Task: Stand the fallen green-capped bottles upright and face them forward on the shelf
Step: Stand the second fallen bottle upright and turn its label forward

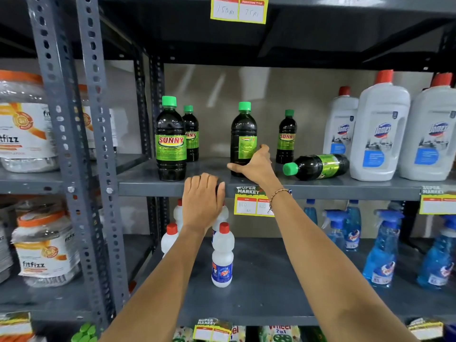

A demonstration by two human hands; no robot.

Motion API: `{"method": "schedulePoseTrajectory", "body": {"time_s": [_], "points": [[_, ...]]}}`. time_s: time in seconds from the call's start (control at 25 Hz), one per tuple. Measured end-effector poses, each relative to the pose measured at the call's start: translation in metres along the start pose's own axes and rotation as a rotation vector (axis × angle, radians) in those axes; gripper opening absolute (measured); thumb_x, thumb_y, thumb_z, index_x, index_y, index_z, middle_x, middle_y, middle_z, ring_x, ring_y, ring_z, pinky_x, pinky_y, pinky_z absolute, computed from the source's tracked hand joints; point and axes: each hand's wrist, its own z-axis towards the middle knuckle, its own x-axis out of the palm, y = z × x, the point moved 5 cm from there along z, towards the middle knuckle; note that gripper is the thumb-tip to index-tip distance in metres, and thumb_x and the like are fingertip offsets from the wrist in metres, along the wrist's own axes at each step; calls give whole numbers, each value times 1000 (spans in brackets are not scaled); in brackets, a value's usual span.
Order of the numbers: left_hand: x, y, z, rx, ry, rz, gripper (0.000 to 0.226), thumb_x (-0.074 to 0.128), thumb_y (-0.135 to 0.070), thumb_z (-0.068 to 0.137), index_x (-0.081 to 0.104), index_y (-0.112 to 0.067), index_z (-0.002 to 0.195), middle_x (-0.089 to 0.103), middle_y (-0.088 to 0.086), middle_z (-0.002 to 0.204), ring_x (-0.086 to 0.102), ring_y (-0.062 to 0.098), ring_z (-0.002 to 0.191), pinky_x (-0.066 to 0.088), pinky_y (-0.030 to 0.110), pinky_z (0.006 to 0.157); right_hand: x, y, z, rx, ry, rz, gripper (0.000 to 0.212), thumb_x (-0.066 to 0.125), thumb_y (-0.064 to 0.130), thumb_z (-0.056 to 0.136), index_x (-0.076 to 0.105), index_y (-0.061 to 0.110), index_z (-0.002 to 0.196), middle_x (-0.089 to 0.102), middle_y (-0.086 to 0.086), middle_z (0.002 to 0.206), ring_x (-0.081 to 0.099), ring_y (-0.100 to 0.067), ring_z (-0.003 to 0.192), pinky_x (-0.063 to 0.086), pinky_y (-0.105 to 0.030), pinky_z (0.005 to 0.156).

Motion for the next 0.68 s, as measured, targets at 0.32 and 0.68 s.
{"method": "schedulePoseTrajectory", "body": {"time_s": [0.32, 0.68], "points": [[-1, 0, -1, 2, -25, -25, 37, 30, -36, 98, 57, -12, 90, 60, 5, 86, 51, 24, 76, 40, 36, 78, -2, 1, -2, -5, -54, -141, 92, 83, 39, 64, 31, -1, 129, 41, -16, 130, 39, -30, 126, 38, -38, 105], [-2, 1, -1, 7, -36, -39, 37, 31, -36, 98, 57, -12, 90, 61, 5, 86, 52, 23, 76, 42, 36, 77, 0, 0, -3, 41, 5, -43, 79, 80, 27, 69, 31, 3, 126, 48, -13, 125, 50, -26, 113, 46, -37, 92]]}}
